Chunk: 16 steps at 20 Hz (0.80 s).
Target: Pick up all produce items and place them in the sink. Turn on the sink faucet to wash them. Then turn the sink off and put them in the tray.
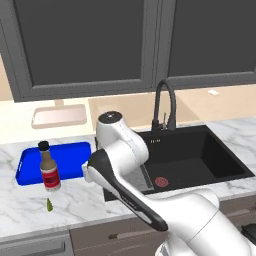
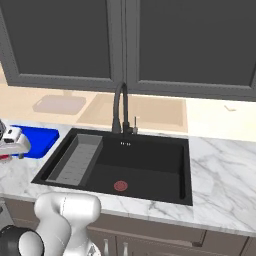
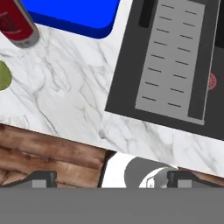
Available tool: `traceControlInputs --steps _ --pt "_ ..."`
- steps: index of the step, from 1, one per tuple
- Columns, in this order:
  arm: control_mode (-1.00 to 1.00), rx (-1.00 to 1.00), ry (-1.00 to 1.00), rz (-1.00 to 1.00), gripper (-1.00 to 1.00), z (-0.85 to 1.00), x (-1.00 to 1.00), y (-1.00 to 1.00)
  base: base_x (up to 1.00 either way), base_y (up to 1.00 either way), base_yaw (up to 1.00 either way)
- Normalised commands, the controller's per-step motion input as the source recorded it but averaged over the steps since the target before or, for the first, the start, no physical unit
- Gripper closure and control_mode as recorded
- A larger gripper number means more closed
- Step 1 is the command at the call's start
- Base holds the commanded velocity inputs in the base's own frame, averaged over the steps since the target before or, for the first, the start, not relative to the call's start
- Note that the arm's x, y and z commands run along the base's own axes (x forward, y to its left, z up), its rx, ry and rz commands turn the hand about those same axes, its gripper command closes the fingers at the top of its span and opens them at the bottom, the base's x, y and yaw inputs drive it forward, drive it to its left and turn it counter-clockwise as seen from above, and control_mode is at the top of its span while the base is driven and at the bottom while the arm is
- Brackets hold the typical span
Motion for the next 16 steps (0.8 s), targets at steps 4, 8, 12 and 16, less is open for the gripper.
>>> traceControlInputs --steps 4,8,12,16 --pt "-1.00 0.04 0.00 -0.03 -1.00 -0.23 0.00 0.60 0.00 0.00 0.00" --pt "-1.00 0.03 0.00 -0.02 -1.00 -0.22 0.00 0.61 0.00 0.00 0.00" --pt "-1.00 0.02 0.00 -0.01 -1.00 -0.22 0.01 0.62 0.00 0.00 0.00" --pt "-1.00 0.00 0.00 0.00 -1.00 -0.21 0.13 0.62 0.00 0.00 0.00"
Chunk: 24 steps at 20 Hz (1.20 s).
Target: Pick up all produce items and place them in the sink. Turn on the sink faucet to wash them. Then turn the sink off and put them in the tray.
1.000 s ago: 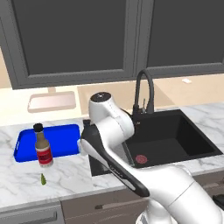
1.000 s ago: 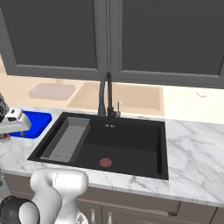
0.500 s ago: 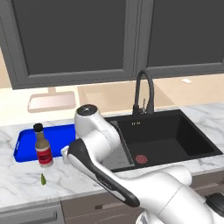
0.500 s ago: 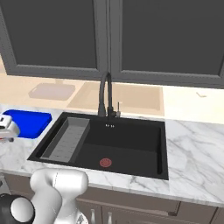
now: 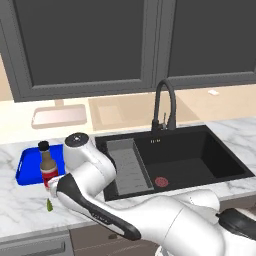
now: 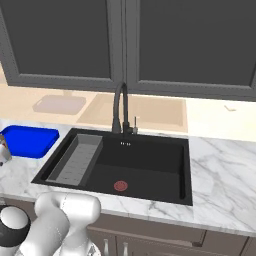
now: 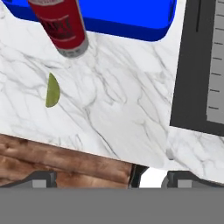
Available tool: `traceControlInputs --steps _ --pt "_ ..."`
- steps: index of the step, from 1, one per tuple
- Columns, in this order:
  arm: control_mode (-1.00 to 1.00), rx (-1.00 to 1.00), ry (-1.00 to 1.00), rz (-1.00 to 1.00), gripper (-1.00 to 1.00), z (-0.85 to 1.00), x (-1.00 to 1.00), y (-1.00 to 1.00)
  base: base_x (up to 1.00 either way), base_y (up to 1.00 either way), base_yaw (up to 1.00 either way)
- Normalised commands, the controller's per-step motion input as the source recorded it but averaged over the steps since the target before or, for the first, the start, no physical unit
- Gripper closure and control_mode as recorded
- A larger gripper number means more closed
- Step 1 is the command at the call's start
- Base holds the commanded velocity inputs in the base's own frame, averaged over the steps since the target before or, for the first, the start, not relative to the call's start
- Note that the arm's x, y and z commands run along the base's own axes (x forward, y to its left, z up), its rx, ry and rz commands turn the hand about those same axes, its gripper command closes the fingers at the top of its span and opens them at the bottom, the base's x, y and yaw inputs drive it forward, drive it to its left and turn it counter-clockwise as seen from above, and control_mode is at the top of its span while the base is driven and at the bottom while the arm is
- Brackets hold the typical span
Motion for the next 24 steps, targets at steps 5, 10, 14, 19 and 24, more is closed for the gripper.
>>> traceControlInputs --steps 5,10,14,19,24 --pt "-1.00 0.00 0.01 0.00 -1.00 -0.21 0.24 0.50 0.00 0.00 0.00" --pt "-1.00 0.00 0.00 0.00 -1.00 -0.15 0.27 0.38 0.00 0.00 0.00" --pt "-1.00 0.00 0.00 0.00 -1.00 -0.12 0.25 0.36 0.00 0.00 0.00" --pt "-1.00 0.00 0.00 0.00 -1.00 -0.24 0.17 0.27 0.00 0.00 0.00" --pt "-1.00 0.00 0.00 0.00 -1.00 -0.32 0.04 0.13 0.00 0.00 0.00"
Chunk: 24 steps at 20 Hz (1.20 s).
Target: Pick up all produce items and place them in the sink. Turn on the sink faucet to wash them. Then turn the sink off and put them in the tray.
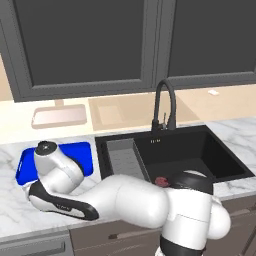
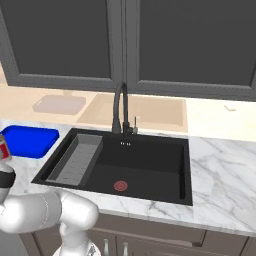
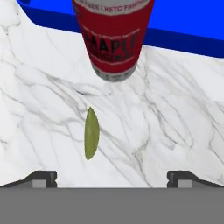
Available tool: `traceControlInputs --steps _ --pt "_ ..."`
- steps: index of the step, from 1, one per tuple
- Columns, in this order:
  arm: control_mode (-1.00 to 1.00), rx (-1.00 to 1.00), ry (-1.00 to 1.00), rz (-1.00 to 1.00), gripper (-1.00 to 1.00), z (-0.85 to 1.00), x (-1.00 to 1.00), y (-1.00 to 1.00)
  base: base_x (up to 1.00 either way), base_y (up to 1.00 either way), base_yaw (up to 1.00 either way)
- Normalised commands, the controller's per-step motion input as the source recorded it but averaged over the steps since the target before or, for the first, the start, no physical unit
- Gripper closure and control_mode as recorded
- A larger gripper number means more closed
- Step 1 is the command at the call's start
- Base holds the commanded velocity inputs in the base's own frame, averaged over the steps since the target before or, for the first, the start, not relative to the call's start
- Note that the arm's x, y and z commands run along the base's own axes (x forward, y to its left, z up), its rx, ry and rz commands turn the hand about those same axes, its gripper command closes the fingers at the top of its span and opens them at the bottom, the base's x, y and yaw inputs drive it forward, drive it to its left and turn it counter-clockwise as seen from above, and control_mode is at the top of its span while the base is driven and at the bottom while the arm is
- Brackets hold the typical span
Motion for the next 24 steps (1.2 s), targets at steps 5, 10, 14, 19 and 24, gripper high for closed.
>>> traceControlInputs --steps 5,10,14,19,24 --pt "-1.00 0.00 0.00 0.00 -1.00 -0.28 0.03 0.07 0.00 0.00 0.00" --pt "-1.00 0.01 0.00 0.00 -1.00 -0.24 0.11 0.07 0.00 0.00 0.00" --pt "-1.00 0.00 0.00 0.00 -1.00 -0.23 0.16 0.03 0.00 0.00 0.00" --pt "-1.00 0.00 0.00 0.00 -1.00 -0.22 0.08 0.08 0.00 0.00 0.00" --pt "-1.00 0.00 0.00 0.00 -1.00 -0.20 0.04 0.17 0.00 0.00 0.00"
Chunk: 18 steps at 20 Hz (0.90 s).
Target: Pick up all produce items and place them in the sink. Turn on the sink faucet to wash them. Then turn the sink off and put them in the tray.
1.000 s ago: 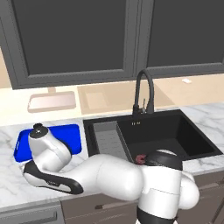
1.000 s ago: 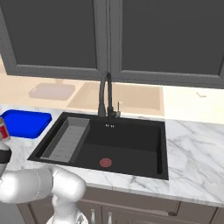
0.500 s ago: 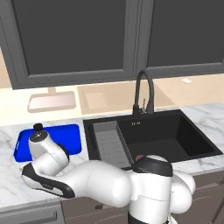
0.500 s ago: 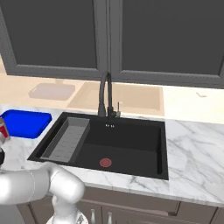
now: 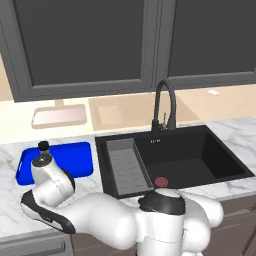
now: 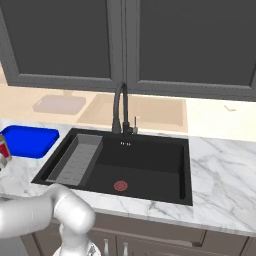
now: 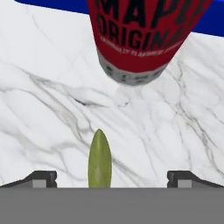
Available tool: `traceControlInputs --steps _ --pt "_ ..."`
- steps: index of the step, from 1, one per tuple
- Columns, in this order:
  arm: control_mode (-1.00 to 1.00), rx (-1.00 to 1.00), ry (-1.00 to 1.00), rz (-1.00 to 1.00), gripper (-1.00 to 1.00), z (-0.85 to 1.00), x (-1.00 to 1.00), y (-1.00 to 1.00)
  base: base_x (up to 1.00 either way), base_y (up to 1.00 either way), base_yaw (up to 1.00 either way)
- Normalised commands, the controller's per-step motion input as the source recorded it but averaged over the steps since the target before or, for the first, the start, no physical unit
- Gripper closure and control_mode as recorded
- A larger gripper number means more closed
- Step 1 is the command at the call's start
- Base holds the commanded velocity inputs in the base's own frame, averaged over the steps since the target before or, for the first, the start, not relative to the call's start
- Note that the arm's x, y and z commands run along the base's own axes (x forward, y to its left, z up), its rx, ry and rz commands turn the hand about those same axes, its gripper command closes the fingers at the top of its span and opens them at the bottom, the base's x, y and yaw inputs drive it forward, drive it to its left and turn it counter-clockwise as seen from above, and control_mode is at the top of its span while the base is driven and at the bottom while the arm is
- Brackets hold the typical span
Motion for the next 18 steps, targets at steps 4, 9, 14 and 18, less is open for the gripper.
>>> traceControlInputs --steps 4,9,14,18 --pt "-1.00 0.00 0.00 0.00 -1.00 -0.19 0.09 0.14 0.00 0.00 0.00" --pt "-1.00 0.00 0.00 0.00 -1.00 -0.20 0.14 0.10 0.00 0.00 0.00" --pt "-1.00 0.02 0.00 0.00 -1.00 -0.18 0.04 0.01 0.00 0.00 0.00" --pt "-1.00 0.00 0.00 0.00 -1.00 -0.22 0.00 0.02 0.00 0.00 0.00"
